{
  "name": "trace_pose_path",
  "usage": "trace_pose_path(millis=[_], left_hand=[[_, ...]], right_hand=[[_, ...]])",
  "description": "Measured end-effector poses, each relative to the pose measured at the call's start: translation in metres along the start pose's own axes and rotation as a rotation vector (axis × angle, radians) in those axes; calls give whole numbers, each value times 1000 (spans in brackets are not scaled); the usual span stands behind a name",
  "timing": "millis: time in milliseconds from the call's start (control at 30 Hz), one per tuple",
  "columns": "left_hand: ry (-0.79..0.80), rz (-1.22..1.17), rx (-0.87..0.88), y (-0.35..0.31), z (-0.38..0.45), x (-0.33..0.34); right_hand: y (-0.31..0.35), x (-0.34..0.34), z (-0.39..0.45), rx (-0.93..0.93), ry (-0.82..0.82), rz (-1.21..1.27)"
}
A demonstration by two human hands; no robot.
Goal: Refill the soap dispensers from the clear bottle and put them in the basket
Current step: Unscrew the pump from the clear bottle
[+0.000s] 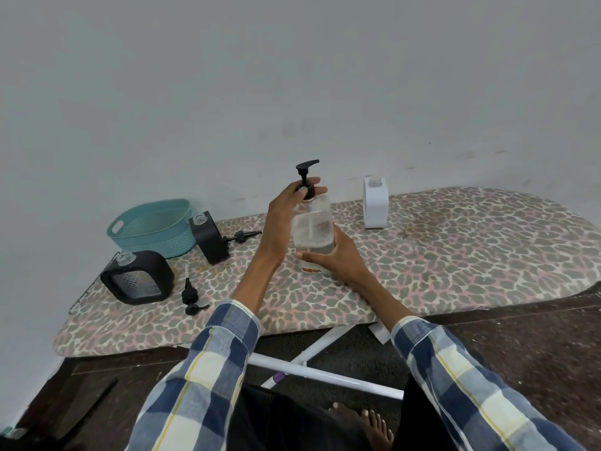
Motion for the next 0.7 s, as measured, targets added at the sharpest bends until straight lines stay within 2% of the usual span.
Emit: trace_pose_path(millis=[100,400,533,700], left_hand=[[-34,-78,-1,3,-1,-2],[-207,58,50,6,3,3],[-167,102,91,1,4,6],[-89,-105,15,2,-1,3]], right_hand=[[-1,0,0,-4,6,4],[-2,1,1,1,10,13],[-1,1,1,1,10,13],[1,0,0,-5,12,-9]])
Point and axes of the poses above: each hand's wrist, its own z-axis towards the middle knuckle, its own x-axis out of the palm, y = z × x, the point moved 6 cm from there along z, towards the middle knuckle, and after that the axes turned 15 degrees about -z, right-handed, at the moved point
